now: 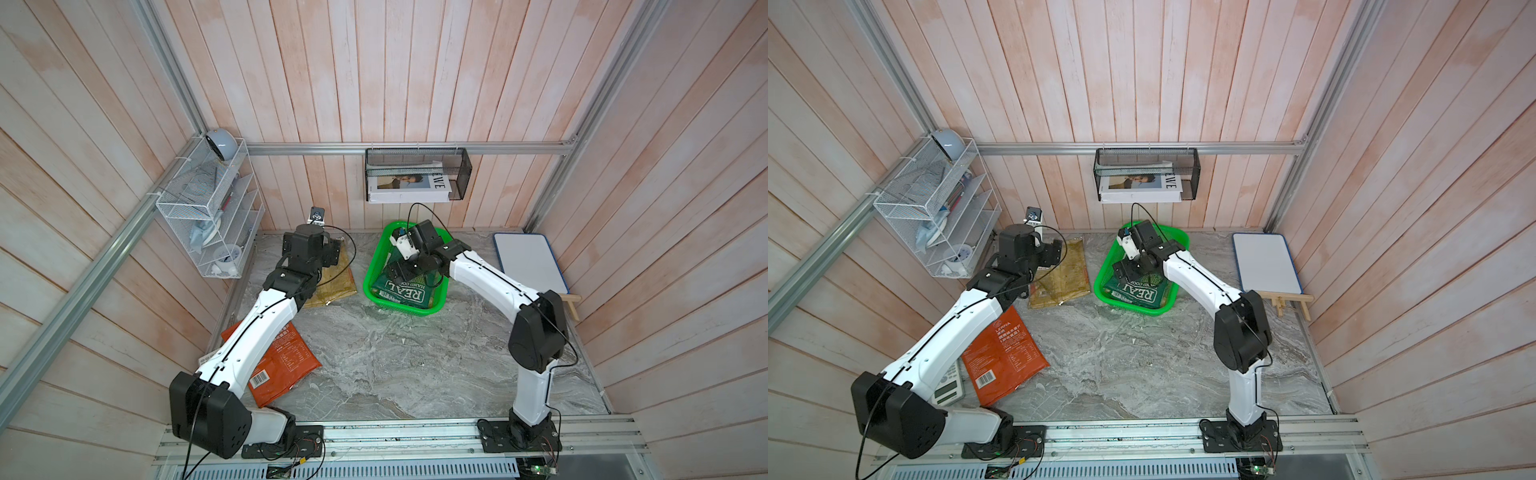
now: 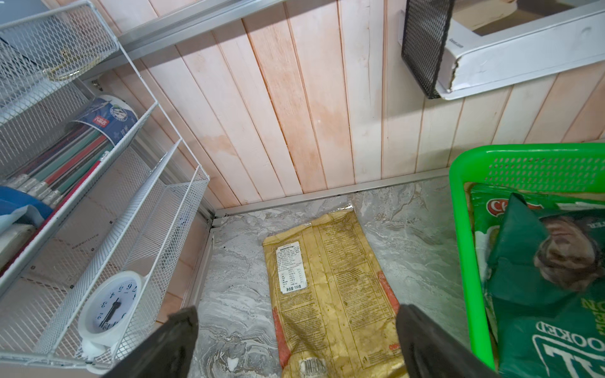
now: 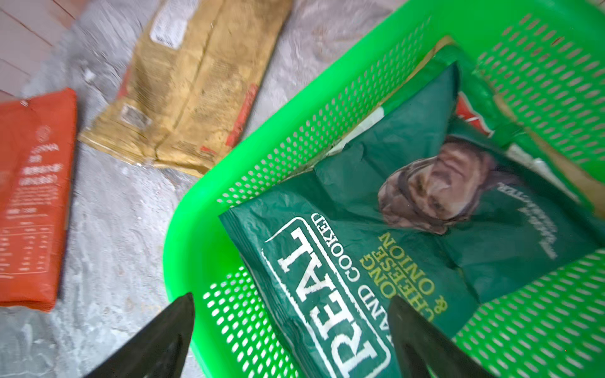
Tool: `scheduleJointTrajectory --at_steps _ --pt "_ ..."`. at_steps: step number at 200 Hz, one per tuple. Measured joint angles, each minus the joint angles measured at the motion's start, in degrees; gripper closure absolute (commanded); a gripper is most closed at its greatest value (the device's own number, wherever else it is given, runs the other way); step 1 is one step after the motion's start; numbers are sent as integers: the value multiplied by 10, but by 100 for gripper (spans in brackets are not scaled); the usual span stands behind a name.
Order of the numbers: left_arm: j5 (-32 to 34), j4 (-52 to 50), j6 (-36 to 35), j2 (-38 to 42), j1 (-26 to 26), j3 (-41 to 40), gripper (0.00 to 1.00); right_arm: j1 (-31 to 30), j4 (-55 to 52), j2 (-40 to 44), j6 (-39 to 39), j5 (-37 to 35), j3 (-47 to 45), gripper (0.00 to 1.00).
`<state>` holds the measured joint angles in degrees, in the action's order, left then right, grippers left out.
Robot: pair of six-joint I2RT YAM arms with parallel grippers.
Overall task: Put the potato chips into the basket
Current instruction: Place the potato chip in the basket, then pick up the potato chip from the center of the board.
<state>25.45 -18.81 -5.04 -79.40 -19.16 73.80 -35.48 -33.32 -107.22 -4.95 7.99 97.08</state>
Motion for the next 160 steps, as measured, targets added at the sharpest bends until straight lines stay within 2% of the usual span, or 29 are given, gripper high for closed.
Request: scheduleJointTrajectory --at_steps 26,54,113,141,160 --pt "1 -53 84 -7 25 11 3 0 77 97 -47 -5 -92 2" --pt "7 -124 202 8 69 -14 4 -1 124 148 -71 -13 -149 2" --pt "11 -253 442 138 76 -177 6 -1 173 183 -73 -2 -208 8" --pt "13 -311 530 147 79 -224 6 1 176 183 -71 13 -220 9" --pt "6 -338 562 147 94 -242 10 5 179 186 -70 20 -229 9"
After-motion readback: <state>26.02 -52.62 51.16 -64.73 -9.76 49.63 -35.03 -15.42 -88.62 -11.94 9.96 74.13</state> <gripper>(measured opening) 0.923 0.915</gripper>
